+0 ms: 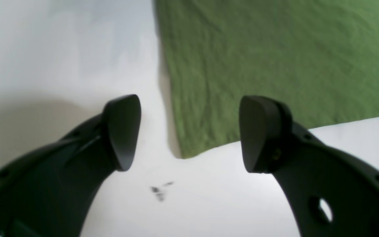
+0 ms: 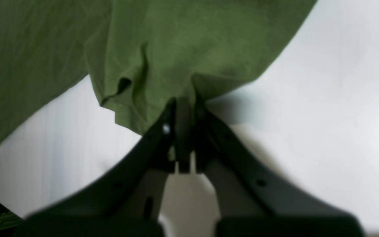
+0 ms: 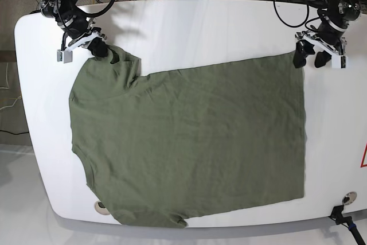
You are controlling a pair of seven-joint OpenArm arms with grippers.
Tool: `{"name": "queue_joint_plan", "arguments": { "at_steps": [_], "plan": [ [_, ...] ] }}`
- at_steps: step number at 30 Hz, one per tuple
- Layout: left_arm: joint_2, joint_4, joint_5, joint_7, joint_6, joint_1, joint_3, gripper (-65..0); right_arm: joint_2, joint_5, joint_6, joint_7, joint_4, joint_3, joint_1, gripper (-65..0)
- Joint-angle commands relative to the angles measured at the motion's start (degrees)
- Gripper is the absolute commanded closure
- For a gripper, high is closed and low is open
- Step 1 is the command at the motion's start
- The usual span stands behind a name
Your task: Fold the T-shirt properly
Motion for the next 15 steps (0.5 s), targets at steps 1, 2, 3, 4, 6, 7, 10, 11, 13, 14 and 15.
{"name": "queue_joint_plan", "arguments": {
  "at_steps": [1, 2, 3, 4, 6, 7, 10, 11, 13, 14, 15],
  "plan": [
    [-0.4, -1.1, -1.0, -0.8, -0.2, 0.2, -0.2, -43.4, 0.5, -0.3, -0.1, -0.5, 0.6, 0.2, -0.1, 0.0],
    [-0.4, -1.8, -1.0, -0.8, -0.2, -0.4, -0.2, -43.4, 0.5, -0.3, -0.1, -0.5, 0.6, 0.2, -0.1, 0.0],
    [-0.3, -2.6, -1.0, -0.8, -0.2, -0.7, -0.2, -43.4, 0.9, -0.3, -0.1, -0.5, 0.6, 0.2, -0.1, 0.0],
    [-0.3, -3.5, -1.0, -0.8, -0.2, -1.1, -0.2, -43.4, 1.2, -0.3, -0.1, -0.5, 0.6, 0.2, -0.1, 0.0],
    [-0.2, -4.6, -1.0, -0.8, -0.2, -1.2, -0.1, -43.4, 1.2, -0.3, -0.1, -0.5, 0.6, 0.2, -0.1, 0.0],
    [-0.2, -4.8, -1.0, -0.8, -0.2, -1.3, -0.1, -43.4, 1.2, -0.3, -0.1, -0.5, 0.6, 0.2, -0.1, 0.0],
    [-0.2, -6.4, -1.0, -0.8, -0.2, -2.4, 1.5, -43.4, 1.2, -0.3, -0.1, -0.5, 0.6, 0.2, -0.1, 0.0],
    [-0.2, -7.2, -1.0, -0.8, -0.2, -2.5, 2.0, -43.4, 1.2, -0.3, -0.1, -0.5, 0.6, 0.2, -0.1, 0.0],
    [0.0, -8.2, -1.0, -0.8, -0.2, -2.6, 3.3, -43.4, 1.2, -0.2, -0.1, -0.5, 0.6, 0.2, -0.2, 0.0],
    [0.8, -8.2, -1.0, -0.9, -0.2, -2.6, 3.8, -43.4, 1.2, -0.1, -0.1, -0.5, 0.6, 0.2, -0.3, 0.0],
    [1.7, -8.1, -1.0, -0.9, -0.2, -2.6, 3.8, -43.4, 1.2, -0.2, -0.1, -0.5, 0.6, 0.2, -0.3, 0.0]
  ]
}}
